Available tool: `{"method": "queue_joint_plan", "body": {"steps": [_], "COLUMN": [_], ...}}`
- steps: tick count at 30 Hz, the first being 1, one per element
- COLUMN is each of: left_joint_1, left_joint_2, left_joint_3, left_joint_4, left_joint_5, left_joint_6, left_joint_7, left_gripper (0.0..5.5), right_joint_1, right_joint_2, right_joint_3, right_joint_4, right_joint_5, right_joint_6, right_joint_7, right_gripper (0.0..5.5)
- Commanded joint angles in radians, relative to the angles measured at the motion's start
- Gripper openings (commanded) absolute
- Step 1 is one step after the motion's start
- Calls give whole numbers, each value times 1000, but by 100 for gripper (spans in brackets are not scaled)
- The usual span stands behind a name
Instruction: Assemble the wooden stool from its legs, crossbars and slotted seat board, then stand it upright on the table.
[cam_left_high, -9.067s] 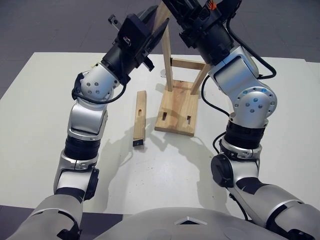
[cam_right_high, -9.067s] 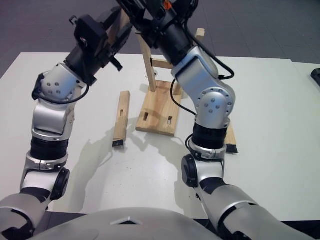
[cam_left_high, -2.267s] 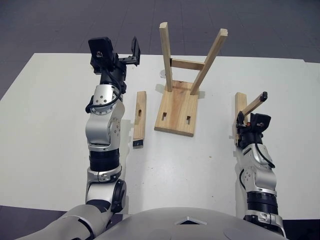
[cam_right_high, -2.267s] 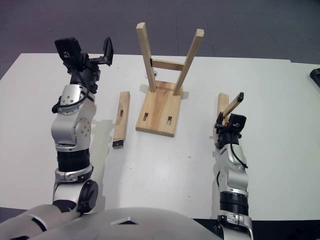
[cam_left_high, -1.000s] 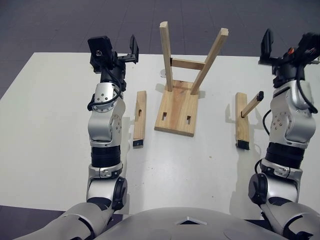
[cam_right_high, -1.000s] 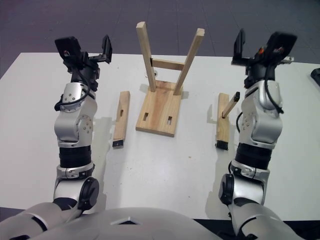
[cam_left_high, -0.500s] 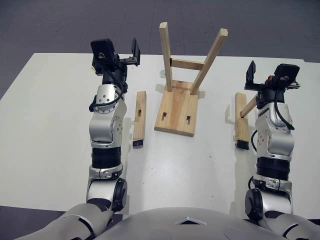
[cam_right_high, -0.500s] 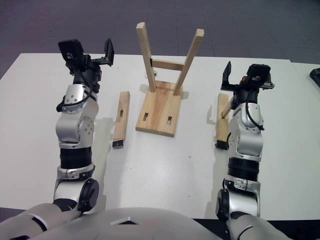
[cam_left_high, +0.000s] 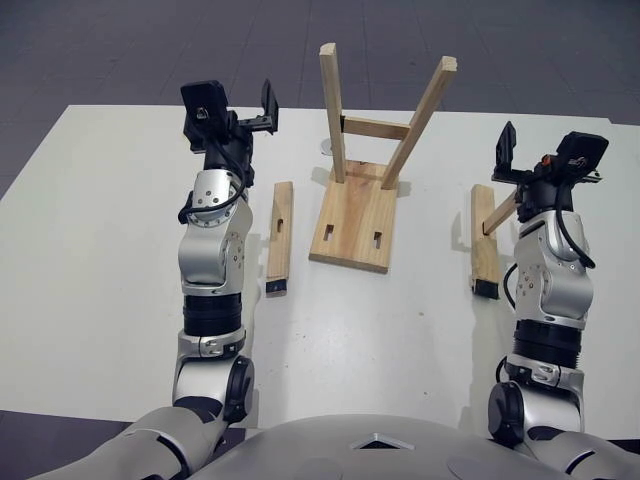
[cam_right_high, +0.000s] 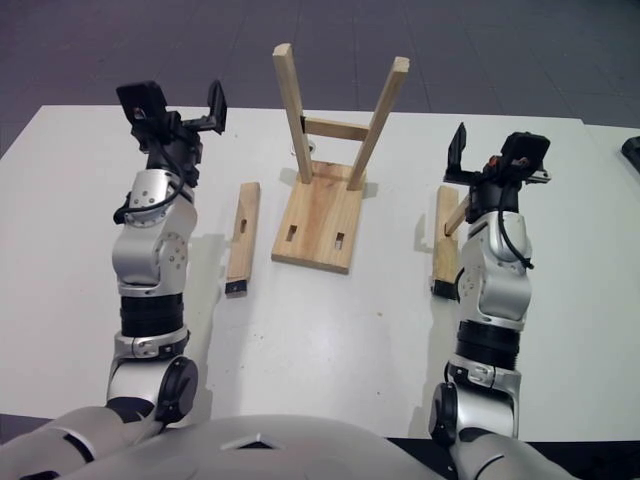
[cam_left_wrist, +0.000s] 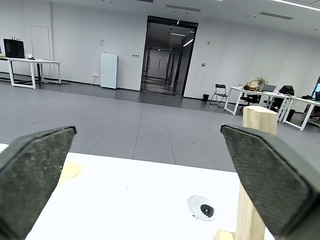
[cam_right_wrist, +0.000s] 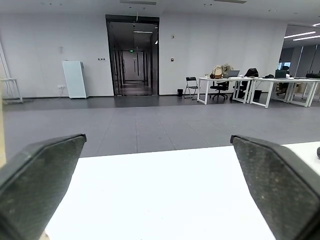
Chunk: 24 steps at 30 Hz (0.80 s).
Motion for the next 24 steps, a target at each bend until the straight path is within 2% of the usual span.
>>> {"method": "queue_joint_plan", "body": {"steps": [1,6,15,19,24], "left_joint_1": [-13,4,66,46,52], "left_joint_2": [7,10,20,22,6], "left_joint_3": [29,69,100,99,101], "left_joint_4": [4,-17,-61,-47,-30], "left_joint_5": [9,10,15,17,19], "left_joint_6": [-16,-20,4,8,28], "left_joint_7": [20,55,87,85,96], "left_gripper": [540,540,540,540,540], "right_joint_1": [-7,59,334,389,342], "right_joint_2": [-1,6,38,35,35], "right_joint_3": [10,0,44,100,84], "right_joint_4": [-113,-254,-409,-356,-248], "right_joint_5": [16,9,-1,-54,-65], "right_joint_6": [52,144,294,342,472], "right_joint_7": [-6,-39,-35,-41,-67], "right_gripper": [538,538,538,538,538]}}
